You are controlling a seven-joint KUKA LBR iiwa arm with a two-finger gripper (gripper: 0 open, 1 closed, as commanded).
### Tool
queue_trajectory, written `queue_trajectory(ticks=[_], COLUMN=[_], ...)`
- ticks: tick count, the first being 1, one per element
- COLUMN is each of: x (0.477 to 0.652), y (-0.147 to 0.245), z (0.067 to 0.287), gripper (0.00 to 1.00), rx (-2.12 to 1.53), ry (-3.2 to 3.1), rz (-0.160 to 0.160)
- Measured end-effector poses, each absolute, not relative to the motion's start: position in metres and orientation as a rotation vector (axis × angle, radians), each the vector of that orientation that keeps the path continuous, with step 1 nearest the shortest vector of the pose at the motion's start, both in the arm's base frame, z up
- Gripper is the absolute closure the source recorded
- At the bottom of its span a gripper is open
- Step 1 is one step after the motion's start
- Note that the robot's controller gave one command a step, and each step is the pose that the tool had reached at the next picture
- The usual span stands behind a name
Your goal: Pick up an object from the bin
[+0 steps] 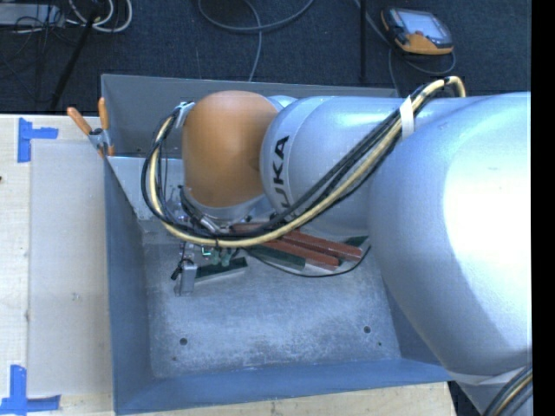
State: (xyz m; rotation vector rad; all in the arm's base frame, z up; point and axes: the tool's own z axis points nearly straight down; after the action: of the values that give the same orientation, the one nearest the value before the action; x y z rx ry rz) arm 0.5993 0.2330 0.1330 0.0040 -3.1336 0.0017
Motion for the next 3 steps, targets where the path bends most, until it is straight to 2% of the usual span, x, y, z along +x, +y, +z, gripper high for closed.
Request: queue_trajectory(ticks=[1, 2, 3], x=[0.619, 0.620, 0.618], y=[0.168, 0.151, 0.154], z=[0.067, 0.101, 0.100], gripper=[0.00, 0.00, 0.00], rx=[0.253, 0.160, 0.038], ry=[-3.126, -3.141, -3.142], rz=[0.005, -0.001, -0.002])
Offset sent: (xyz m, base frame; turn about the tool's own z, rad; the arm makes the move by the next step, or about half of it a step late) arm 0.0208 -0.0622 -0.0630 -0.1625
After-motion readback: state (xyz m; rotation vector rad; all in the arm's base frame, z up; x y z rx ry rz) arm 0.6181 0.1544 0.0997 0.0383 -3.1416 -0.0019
